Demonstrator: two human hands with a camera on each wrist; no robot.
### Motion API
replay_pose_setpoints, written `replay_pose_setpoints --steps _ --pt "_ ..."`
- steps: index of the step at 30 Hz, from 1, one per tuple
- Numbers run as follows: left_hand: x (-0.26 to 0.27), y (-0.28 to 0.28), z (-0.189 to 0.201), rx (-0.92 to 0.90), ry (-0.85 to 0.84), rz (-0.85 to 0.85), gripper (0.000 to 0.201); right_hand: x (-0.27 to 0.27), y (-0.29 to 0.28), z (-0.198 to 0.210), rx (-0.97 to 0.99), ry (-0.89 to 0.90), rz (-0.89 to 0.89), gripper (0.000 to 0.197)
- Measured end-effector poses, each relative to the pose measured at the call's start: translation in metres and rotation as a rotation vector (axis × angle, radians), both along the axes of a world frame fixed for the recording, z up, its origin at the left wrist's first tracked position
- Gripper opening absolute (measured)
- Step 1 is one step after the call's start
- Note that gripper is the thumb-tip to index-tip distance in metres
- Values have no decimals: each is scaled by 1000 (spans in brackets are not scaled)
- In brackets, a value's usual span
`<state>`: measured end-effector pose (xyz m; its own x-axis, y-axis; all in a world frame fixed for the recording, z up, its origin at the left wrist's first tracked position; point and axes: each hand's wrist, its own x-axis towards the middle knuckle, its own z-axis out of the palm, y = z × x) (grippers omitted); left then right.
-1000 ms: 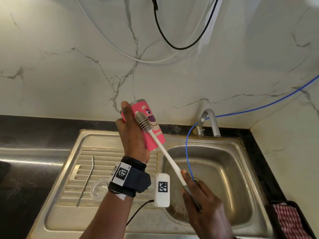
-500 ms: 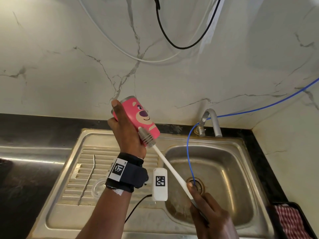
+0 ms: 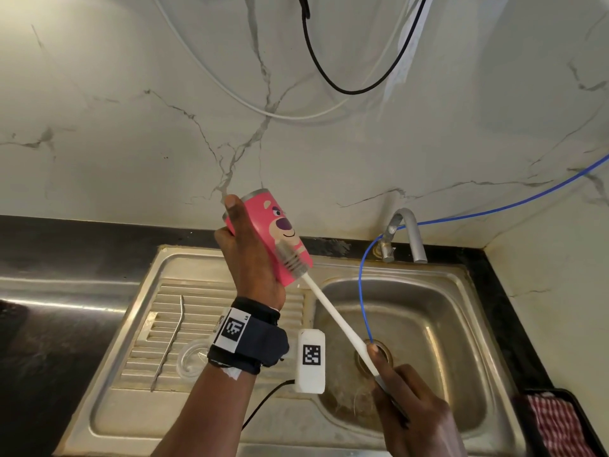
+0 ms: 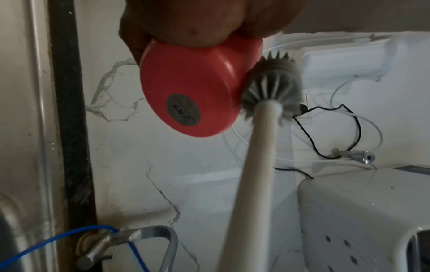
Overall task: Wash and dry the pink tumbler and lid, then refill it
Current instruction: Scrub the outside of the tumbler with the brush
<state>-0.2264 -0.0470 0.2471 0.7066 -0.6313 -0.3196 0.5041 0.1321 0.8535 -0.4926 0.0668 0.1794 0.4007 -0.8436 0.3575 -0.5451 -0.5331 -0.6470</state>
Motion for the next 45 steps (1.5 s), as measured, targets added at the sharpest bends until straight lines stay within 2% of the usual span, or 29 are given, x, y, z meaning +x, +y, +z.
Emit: replay_pose_setpoints --steps 3,8,13,19,21,24,27,29,32,36,40,45 --pt "-9 -1 0 12 -4 -29 74 7 -7 0 -25 -26 -25 67" --pt "5 -4 4 -9 -3 35 70 -7 0 -2 16 8 1 76" --pt "-8 -2 1 -3 -34 -44 73 8 -9 0 -18 -61 -9 66" --pt "6 -2 8 1 -25 9 61 -3 2 -3 30 -58 7 59" --pt "2 -1 8 17 -18 -17 59 0 2 0 17 -60 4 59" --pt "-11 1 8 39 -32 -77 67 8 -3 2 -9 -70 -23 63" --pt "-11 -1 11 29 -10 -84 56 7 -2 -2 -16 -68 -24 70" --pt "-5 -2 13 17 16 -58 65 -1 4 -6 0 -56 -18 71" --pt "2 -1 11 -12 17 -41 95 -4 7 -1 19 -54 -22 60" --pt "-6 0 6 -18 11 -84 83 10 1 2 -8 -53 -29 59" --pt "0 -2 6 -23 7 -72 103 6 5 -2 -13 -57 -27 57" --pt "3 -1 2 9 -16 -71 103 5 6 0 3 -33 -3 60"
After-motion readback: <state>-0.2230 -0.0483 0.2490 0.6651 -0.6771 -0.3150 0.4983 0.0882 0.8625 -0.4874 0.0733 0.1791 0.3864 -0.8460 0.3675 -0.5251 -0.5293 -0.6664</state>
